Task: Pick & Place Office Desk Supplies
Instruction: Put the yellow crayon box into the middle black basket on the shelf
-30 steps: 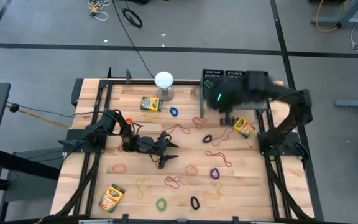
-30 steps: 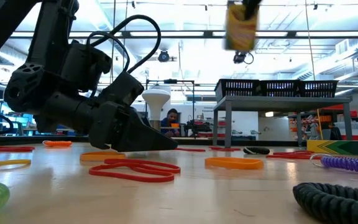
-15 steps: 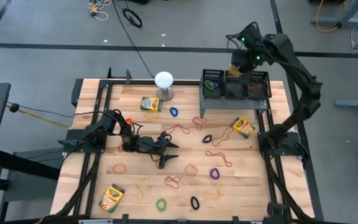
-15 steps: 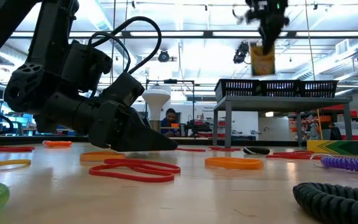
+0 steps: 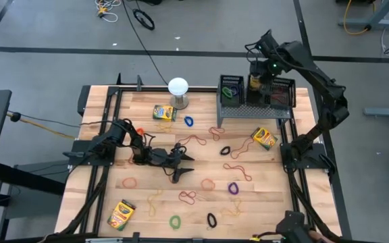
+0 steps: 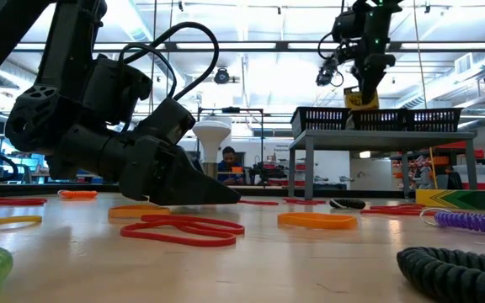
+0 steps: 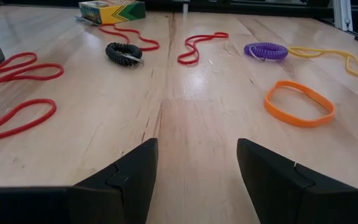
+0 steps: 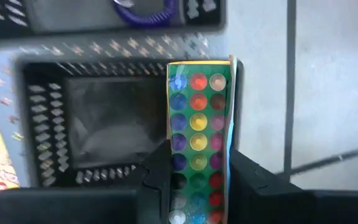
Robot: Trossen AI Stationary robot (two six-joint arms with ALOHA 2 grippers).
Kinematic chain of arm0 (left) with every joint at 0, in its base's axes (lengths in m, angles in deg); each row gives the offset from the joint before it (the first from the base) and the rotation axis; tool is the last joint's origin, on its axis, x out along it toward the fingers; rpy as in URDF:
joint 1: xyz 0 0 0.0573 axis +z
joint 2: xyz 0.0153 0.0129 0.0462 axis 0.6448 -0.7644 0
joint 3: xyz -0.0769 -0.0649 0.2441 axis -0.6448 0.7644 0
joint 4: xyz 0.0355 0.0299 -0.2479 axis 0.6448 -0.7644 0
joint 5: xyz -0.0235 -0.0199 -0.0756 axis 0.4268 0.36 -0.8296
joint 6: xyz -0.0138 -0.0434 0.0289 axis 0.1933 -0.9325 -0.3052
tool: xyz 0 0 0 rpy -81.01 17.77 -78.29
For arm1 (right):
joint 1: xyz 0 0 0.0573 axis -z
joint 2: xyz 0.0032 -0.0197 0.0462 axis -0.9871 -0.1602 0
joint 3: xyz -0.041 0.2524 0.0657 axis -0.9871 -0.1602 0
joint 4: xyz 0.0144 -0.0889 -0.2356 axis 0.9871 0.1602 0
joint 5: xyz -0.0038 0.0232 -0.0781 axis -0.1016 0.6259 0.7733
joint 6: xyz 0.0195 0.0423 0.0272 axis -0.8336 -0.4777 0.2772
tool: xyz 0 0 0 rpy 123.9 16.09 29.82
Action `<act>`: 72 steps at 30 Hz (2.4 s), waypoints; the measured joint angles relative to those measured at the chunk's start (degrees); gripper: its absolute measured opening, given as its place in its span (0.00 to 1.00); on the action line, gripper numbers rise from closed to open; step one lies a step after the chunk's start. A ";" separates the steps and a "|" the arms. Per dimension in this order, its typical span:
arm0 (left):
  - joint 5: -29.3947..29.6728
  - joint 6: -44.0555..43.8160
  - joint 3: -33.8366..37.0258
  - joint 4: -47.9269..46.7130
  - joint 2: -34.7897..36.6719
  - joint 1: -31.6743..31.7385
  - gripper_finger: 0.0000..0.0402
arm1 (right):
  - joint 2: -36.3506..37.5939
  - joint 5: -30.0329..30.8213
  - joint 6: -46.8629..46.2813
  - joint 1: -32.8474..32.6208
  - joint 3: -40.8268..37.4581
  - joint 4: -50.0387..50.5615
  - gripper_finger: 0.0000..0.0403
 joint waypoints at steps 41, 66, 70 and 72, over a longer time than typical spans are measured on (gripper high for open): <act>-0.02 -0.29 -0.02 0.02 0.00 0.02 0.56 | -0.54 3.44 1.32 -2.38 -5.30 -6.63 0.29; -0.04 -0.35 -0.02 0.02 0.00 0.02 0.56 | 0.81 3.74 -0.02 -2.49 -5.38 -8.94 0.39; -0.04 -0.35 -0.01 0.02 0.00 0.02 0.56 | 0.81 5.33 -0.07 -2.51 -5.38 -9.08 0.41; -0.06 -0.42 -0.02 0.02 0.00 0.02 0.56 | 0.81 5.94 -0.06 -2.51 -5.38 -9.19 0.41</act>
